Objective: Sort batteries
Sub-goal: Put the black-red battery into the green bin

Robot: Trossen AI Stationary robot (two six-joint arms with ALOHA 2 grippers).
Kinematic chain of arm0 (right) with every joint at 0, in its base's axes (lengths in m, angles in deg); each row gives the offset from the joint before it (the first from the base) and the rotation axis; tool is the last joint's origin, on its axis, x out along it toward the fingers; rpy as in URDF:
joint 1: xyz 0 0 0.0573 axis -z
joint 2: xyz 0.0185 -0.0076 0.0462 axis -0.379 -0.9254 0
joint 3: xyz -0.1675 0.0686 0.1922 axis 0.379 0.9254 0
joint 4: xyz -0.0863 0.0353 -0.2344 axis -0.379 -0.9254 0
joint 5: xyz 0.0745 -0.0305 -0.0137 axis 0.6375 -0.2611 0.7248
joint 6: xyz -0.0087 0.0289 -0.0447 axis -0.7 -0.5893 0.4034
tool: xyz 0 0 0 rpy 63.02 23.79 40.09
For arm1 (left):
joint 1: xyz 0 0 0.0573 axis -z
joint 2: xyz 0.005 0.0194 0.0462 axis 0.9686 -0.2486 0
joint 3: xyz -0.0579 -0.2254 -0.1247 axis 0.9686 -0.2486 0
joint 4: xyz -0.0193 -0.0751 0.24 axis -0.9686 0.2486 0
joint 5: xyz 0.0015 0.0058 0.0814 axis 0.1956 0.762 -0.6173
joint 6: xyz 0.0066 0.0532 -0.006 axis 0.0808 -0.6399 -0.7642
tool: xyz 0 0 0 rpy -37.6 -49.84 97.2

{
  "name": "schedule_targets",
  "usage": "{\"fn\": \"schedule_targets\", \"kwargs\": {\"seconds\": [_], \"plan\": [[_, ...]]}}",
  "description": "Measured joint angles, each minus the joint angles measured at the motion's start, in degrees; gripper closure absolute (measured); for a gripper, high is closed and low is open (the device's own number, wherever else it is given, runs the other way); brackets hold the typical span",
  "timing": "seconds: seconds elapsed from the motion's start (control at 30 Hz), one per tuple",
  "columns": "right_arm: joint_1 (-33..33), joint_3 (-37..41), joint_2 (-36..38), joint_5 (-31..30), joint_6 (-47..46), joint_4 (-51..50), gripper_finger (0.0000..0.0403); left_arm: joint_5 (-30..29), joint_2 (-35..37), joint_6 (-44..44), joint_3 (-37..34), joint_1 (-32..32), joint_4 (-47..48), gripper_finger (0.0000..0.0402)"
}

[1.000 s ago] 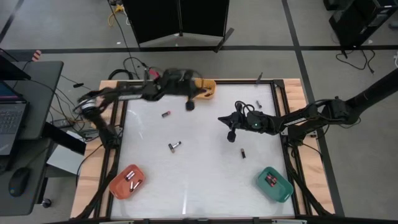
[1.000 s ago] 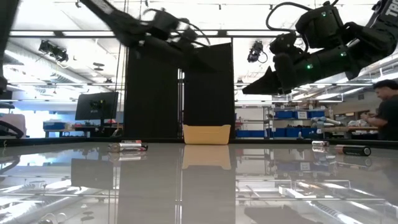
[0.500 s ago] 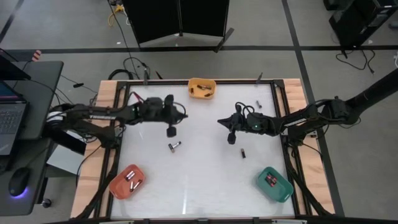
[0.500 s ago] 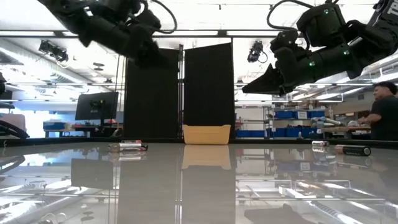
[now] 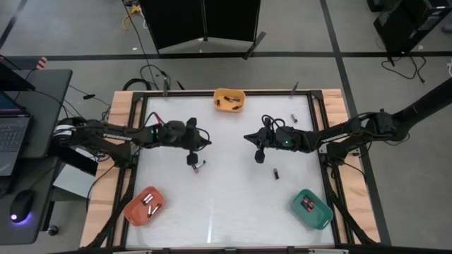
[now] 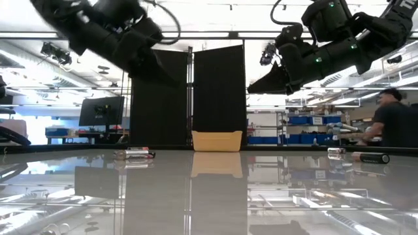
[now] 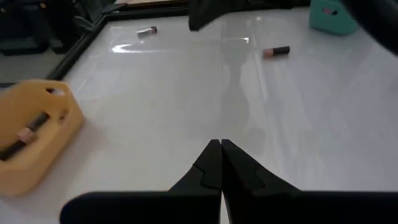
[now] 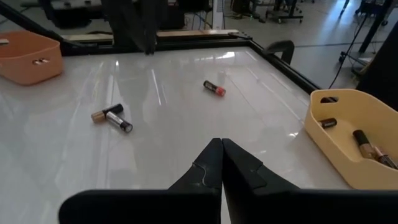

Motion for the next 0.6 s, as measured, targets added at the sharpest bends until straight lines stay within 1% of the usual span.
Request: {"fn": "schedule_targets", "kwargs": {"seconds": [0.1, 0.17, 0.23, 0.3, 0.37, 0.43, 0.6], "plan": [[0.0, 0.0, 0.0, -0.1, -0.3, 0.0, 0.0389, 0.3, 0.0, 2.8, -5.4, 0.0, -8.3, 0.0396], [0.0, 0.0, 0.0, -0.1, -0.4, 0.0, 0.0389, -0.4, 0.0, 4.1, -7.9, 0.0, -11.5, 0.0396], [0.0, 0.0, 0.0, -0.1, -0.4, 0.0, 0.0389, -2.8, 0.0, 5.0, -8.7, 0.0, -11.2, 0.0396], [0.0, 0.0, 0.0, -0.1, -0.4, 0.1, 0.0389, -6.7, 0.0, 6.4, -8.3, 0.0, -9.8, 0.0396], [0.1, -0.1, 0.0, -0.1, -0.4, 0.0, 0.0389, -11.1, 0.0, 7.7, -6.7, -0.3, -6.1, 0.0396], [0.1, -0.5, 0.0, -0.1, -0.4, -0.1, 0.0389, -13.2, 0.0, 9.1, -4.5, -1.3, 0.3, 0.0396], [0.1, -1.0, 0.0, -0.1, 0.0, -0.2, 0.0389, -14.0, 0.0, 12.5, 1.7, -6.3, 16.3, 0.0396]]}}
